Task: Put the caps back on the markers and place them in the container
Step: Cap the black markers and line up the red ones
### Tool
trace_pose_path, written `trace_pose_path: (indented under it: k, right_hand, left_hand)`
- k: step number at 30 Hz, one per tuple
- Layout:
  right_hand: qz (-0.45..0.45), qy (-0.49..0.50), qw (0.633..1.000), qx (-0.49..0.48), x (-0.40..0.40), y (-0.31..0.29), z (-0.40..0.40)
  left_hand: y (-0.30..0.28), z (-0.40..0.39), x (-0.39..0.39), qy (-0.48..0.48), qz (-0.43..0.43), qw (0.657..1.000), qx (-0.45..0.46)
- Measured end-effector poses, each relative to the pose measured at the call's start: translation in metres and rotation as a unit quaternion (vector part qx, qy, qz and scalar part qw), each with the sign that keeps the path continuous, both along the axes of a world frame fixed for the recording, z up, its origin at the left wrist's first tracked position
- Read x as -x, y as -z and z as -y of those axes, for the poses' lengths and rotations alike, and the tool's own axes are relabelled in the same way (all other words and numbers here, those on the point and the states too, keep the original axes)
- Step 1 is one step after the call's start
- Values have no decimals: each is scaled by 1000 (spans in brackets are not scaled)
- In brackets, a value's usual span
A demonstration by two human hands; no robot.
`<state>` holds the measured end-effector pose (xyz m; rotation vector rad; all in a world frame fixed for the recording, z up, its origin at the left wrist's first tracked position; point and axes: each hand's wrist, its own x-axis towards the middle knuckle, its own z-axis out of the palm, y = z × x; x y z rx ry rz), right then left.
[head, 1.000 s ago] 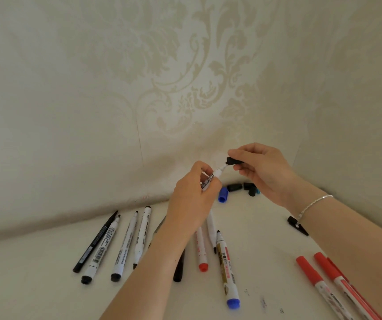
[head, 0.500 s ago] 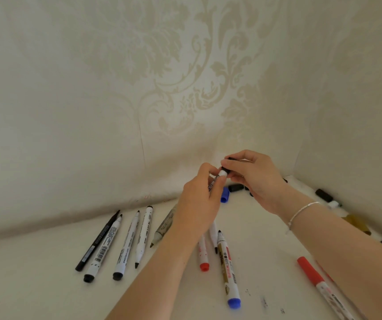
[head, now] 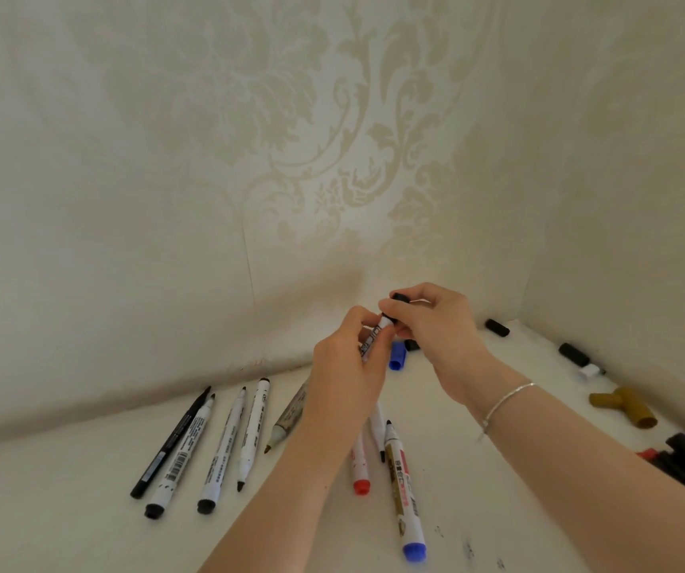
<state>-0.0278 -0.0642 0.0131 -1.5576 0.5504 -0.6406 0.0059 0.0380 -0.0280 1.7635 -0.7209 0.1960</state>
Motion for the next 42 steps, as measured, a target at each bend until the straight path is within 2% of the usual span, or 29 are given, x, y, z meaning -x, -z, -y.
trace_pose_path:
  k: [5, 10, 12, 16, 20, 25, 29, 31, 34, 39, 42]
  right_hand:
    - [-9, 3, 1000, 30, 1, -8, -4]
    - [4, -12, 997, -72, 10, -3, -7]
    - [-3, -22, 997, -72, 22, -2, -7]
    - [-37, 11, 999, -14, 52, -8, 11]
    - [-135, 56, 985, 92, 88, -18, 51]
    - [-322, 34, 919, 226, 146, -32, 93]
    - [-464, -1, 836, 293, 183, -33, 109]
    - [-502, -7, 802, 324, 197, -29, 112]
    - [-503, -14, 787, 357, 211, -17, 114]
    - [-429, -22, 818, 382, 218, 0, 119]
    - [-417, -33, 821, 389, 220, 3, 122]
  left_hand:
    - [-2, 1, 2, -14, -1, 1000, 24]
    - [-9, 8, 16, 7, -19, 999, 48]
    - [-10, 11, 22, 32, -46, 998, 26]
    - [-11, 14, 30, 64, -45, 995, -56]
    - [-10, 21, 42, 83, -40, 992, -84]
    - [-6, 42, 65, 120, -44, 985, -118]
    - [0, 61, 79, 131, -46, 980, -142]
    - [4, 70, 85, 136, -40, 976, -163]
    - [11, 80, 89, 133, -25, 969, -204]
    - [20, 85, 90, 126, -36, 960, -246]
    - [23, 84, 89, 128, -39, 954, -268]
